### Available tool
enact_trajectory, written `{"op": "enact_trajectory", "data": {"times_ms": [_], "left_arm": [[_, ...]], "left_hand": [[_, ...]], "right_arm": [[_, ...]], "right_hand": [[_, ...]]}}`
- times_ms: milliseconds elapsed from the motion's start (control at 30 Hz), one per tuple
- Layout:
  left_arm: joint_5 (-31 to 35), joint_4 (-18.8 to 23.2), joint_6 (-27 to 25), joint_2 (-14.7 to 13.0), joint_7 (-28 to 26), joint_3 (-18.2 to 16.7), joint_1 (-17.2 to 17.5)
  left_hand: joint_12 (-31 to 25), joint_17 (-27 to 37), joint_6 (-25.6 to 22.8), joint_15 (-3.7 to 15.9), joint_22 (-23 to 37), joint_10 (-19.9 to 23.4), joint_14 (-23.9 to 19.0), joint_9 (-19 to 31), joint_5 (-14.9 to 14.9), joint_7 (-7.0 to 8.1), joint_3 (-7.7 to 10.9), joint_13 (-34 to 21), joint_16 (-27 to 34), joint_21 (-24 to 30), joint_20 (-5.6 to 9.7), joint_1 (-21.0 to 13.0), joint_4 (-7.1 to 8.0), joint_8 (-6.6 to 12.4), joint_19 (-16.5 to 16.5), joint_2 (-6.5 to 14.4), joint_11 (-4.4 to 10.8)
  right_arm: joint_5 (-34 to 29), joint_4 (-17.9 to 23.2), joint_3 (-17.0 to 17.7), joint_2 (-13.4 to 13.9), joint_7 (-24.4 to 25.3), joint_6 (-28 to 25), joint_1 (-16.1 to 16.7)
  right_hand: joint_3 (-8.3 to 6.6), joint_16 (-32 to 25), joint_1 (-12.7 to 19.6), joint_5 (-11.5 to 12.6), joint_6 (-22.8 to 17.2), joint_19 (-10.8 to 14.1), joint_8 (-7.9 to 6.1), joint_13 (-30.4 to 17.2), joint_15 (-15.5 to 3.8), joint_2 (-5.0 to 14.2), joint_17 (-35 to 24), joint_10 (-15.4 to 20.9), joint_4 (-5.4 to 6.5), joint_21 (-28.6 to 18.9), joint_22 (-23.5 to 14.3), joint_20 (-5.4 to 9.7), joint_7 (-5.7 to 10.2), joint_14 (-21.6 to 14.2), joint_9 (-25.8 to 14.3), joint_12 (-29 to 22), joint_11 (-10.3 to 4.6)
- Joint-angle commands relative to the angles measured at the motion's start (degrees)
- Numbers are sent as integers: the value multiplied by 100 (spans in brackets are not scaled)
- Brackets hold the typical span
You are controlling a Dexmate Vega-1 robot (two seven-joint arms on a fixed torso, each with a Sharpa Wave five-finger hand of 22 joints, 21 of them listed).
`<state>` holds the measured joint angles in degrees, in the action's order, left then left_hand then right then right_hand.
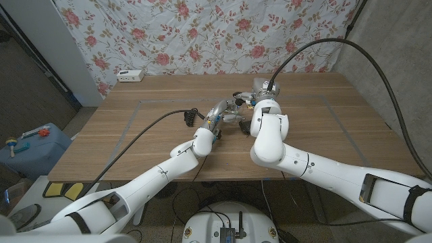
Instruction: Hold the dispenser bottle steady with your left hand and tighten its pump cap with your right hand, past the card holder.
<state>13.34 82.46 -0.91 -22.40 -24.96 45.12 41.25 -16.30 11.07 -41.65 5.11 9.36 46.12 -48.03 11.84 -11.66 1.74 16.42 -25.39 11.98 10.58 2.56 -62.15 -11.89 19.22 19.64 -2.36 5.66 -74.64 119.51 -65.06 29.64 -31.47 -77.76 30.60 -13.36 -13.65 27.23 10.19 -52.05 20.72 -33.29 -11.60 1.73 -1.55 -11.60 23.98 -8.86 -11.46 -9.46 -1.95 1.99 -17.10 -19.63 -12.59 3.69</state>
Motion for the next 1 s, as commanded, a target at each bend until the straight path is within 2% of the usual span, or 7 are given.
{"op": "enact_trajectory", "data": {"times_ms": [33,267,533,1000], "left_arm": [[-15,-6,-8,16,-21,3,30],[-29,-15,5,21,-8,13,35],[-33,-17,6,28,-10,18,40],[-49,-66,30,52,1,35,26]], "left_hand": [[2,21,-1058,477,13,148,-112,14,-4,192,388,-14,39,3,616,361,384,23,33,808,103],[9,21,-1067,466,13,155,-117,14,-4,203,394,-21,40,2,618,374,384,23,32,807,104],[20,21,-1064,469,14,160,-118,14,-5,200,403,-30,39,3,621,387,381,18,33,807,114],[36,15,-1076,466,14,168,-122,13,-6,204,417,-42,32,4,620,411,376,16,39,797,120]], "right_arm": [[-641,-210,536,-332,-203,507,488],[-996,-288,990,-606,-181,965,897],[-1267,-329,1460,-916,-74,1463,1322],[-1582,-440,1969,-1363,178,2029,1778]], "right_hand": [[-48,-39,104,41,-177,72,-134,-26,-36,15,-24,72,-23,-16,-29,24,3,-84,-68,-17,-17],[-66,-64,168,45,-410,167,-342,-31,-59,27,-40,229,-14,-24,-31,46,44,-169,-169,-42,-74],[-63,-82,175,38,-612,225,-518,-34,-90,29,-58,344,8,-24,-32,52,54,-229,-253,-56,-104],[-97,-109,266,44,-1010,326,-828,-35,-159,41,-67,536,-3,-24,-35,83,97,-349,-387,-74,-132]]}}
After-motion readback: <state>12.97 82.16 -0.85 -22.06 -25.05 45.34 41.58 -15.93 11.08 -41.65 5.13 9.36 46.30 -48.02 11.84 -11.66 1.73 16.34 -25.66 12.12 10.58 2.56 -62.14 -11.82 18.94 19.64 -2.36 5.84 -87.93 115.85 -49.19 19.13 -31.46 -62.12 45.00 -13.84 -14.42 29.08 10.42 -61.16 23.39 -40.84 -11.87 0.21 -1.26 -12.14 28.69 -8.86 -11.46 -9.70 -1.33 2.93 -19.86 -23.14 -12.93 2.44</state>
